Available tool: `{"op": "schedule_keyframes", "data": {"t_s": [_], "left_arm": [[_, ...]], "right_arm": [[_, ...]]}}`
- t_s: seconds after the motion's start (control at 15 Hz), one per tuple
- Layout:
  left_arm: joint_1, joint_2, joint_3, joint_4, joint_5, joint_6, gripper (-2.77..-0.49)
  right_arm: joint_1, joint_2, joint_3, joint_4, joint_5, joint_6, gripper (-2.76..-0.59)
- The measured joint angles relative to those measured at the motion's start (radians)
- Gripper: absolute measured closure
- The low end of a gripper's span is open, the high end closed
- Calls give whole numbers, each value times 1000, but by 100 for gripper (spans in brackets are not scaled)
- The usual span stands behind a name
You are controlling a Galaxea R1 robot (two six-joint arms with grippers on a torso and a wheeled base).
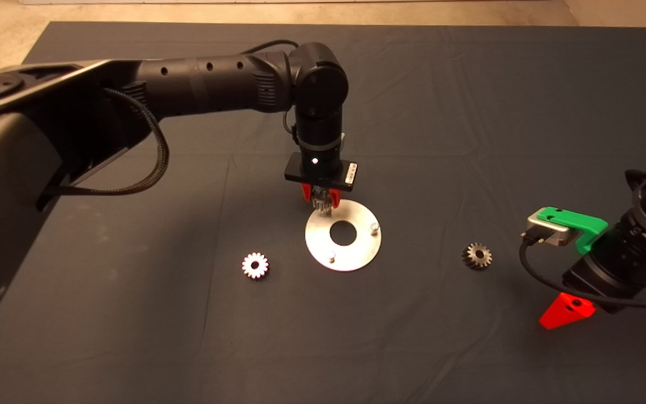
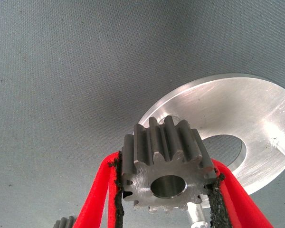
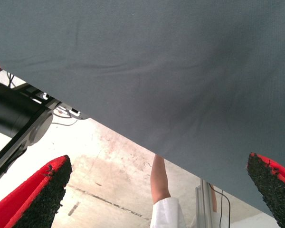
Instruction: Install three planetary gears onto the carrier pins
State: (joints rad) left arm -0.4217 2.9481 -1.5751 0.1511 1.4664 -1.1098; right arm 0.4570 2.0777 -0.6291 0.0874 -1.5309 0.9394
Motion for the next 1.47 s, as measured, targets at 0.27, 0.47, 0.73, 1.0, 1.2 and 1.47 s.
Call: {"op": "schedule_keyframes", "data": {"t_s": [0.27,0.47,0.73,1.0,1.2,1.47], "left_arm": [[0,0,0,0,0,0,-88],[0,0,0,0,0,0,-88],[0,0,0,0,0,0,-88],[0,0,0,0,0,0,-88],[0,0,0,0,0,0,-88],[0,0,0,0,-1,0,-88]], "right_arm": [[0,0,0,-1,0,0,-275],[-8,0,0,-1,0,0,-275],[-11,0,0,-1,0,0,-275],[-11,0,0,-1,0,0,-275],[-11,0,0,-1,0,0,-275],[-11,0,0,-1,0,0,-275]]}}
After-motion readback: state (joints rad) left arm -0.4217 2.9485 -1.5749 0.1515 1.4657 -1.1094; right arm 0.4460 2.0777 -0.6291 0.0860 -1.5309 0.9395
